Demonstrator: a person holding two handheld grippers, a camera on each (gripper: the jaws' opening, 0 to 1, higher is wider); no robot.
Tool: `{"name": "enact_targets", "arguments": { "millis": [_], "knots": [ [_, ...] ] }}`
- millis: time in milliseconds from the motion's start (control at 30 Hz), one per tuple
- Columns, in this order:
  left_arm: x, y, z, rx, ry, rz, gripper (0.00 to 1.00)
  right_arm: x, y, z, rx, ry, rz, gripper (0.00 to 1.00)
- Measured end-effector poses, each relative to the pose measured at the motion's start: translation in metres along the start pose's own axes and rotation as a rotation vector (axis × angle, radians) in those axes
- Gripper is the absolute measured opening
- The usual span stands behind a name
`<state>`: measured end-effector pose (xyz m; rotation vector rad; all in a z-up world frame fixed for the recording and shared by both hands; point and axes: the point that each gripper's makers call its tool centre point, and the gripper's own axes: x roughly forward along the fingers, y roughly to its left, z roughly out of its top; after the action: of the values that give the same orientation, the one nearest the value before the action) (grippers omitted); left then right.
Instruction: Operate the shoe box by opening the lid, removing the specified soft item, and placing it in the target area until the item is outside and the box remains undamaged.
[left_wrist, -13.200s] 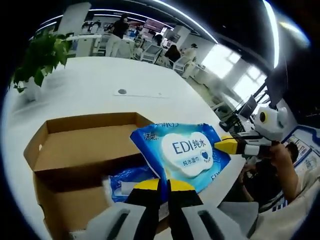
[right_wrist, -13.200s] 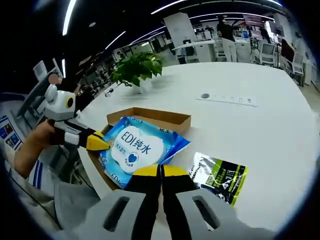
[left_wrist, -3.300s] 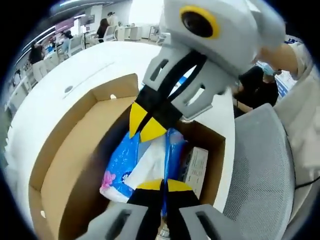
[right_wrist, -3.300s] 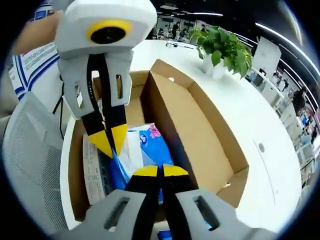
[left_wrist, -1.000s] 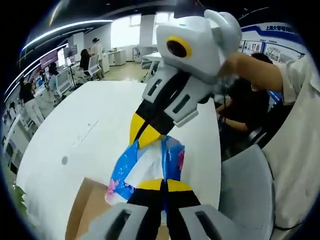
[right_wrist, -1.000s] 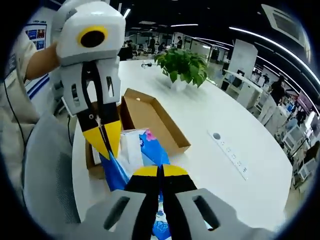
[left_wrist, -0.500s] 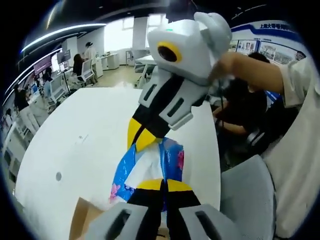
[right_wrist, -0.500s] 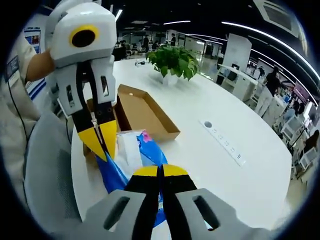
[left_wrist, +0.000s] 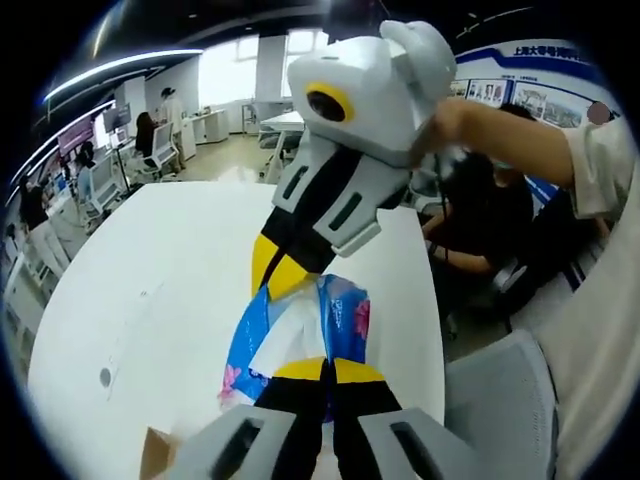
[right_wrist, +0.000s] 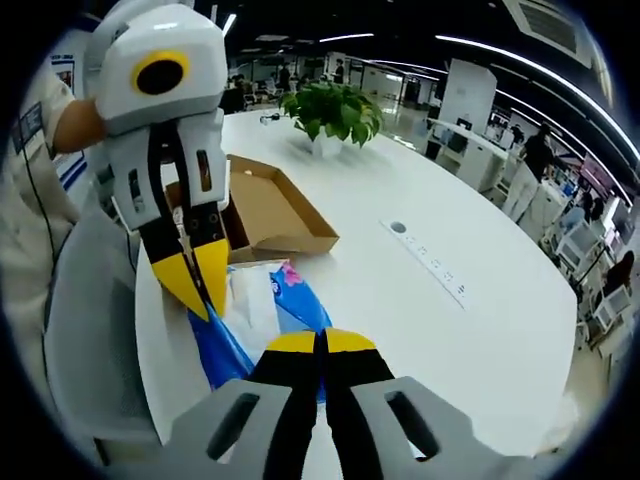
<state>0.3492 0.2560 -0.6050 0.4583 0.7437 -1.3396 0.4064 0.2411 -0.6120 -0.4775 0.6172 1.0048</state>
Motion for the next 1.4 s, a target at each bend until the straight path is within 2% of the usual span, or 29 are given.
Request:
{"name": "enact_targets", "arguments": {
  "millis": [400, 933, 1200, 1400],
  "knots": [
    [0.031, 0.000, 0.014, 0.003, 0.004, -0.019, 0.00, -0.011, -0.017, -0.029, 0.013, 0.030, -0.008, 0.00],
    [0.079, -0.002, 0.031, 0.010, 0.025, -0.077, 0.00, -0.021, -0.044, -0.079, 0.031, 0.090, -0.031, 0.00],
    [0.101, -0.002, 0.039, -0.002, 0.034, -0.110, 0.00, -0.025, -0.049, -0.095, 0.035, 0.123, -0.037, 0.00],
    [0.118, -0.002, 0.046, 0.002, 0.036, -0.135, 0.00, -0.027, -0.063, -0.111, 0.035, 0.137, -0.045, 0.00]
  ]
}}
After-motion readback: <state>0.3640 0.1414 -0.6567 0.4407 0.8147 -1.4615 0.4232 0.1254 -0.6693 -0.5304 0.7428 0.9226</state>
